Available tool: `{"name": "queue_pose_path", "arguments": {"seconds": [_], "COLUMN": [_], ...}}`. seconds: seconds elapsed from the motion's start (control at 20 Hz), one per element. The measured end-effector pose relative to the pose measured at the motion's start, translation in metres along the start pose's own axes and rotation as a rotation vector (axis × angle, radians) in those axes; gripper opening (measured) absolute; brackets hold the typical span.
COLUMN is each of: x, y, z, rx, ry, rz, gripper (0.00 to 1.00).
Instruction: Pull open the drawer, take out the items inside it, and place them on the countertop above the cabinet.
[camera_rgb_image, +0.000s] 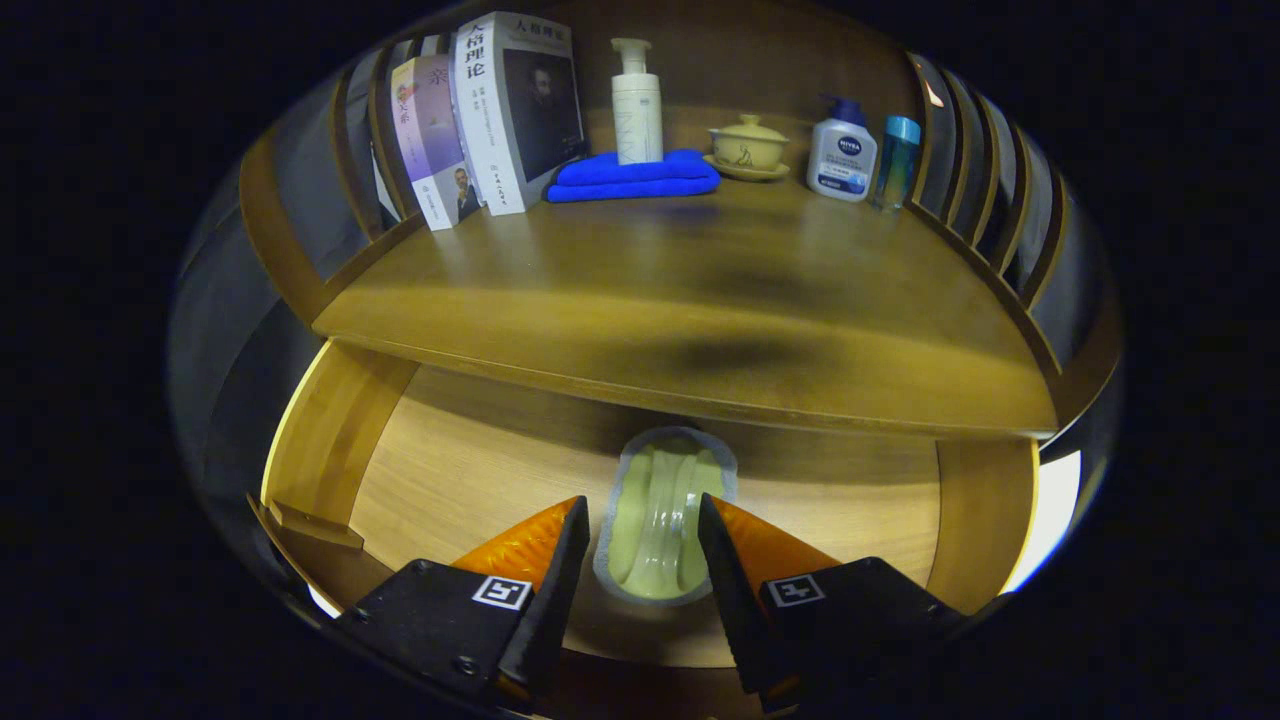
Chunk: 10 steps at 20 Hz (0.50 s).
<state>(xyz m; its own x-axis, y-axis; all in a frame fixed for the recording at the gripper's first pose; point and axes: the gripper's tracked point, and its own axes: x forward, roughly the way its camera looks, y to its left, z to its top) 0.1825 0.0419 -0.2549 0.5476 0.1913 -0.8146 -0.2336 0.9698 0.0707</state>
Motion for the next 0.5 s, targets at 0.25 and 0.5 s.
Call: {"name": "queue_pose_path", "arguments": {"seconds": [0.25,0.5], "x": [0.010,-0.001], "y": [-0.003,0.012], "z": [-0.009,-0.012], "rx": [0.017,0.037], "ry": [0.026,-0.024], "rz": [-0.021,0.082], "gripper": [0.35,0.13]}}
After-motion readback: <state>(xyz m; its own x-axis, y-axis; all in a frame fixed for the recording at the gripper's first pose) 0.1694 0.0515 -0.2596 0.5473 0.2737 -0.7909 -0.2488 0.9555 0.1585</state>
